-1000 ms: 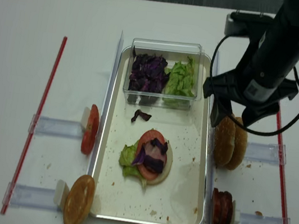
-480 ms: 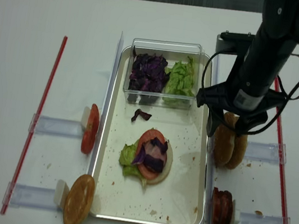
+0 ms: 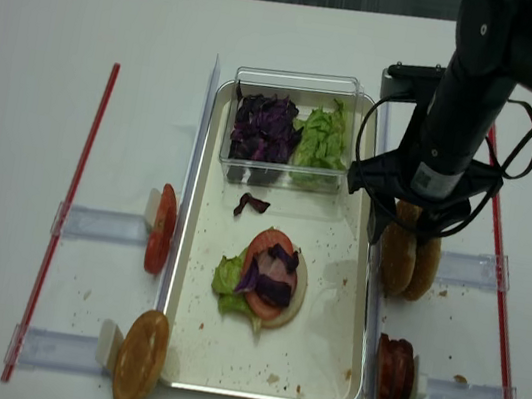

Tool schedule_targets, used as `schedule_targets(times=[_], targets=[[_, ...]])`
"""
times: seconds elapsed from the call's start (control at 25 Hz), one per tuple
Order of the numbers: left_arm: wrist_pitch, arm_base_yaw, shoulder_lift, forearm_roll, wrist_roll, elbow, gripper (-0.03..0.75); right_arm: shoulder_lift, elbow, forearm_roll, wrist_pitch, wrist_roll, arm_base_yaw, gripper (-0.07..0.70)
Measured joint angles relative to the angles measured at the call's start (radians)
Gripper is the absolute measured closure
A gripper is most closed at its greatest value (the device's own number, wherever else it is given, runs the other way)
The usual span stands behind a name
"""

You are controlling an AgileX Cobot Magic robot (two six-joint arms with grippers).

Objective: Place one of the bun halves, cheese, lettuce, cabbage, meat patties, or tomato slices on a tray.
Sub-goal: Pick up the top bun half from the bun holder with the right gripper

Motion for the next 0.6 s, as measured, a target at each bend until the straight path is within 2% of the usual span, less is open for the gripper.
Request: schedule_targets(times=[0.2,0.6], targets=[[0.0,0.0,0.0,0.0,0.0,0.0,0.213,0.0,0.0,-0.004,-0.014,0.0,0.0,0.207],[0.0,0.0,0.0,0.0,0.0,0.0,0.221,0.0,0.0,-0.026,-0.018,0.0,0.0,0.23]])
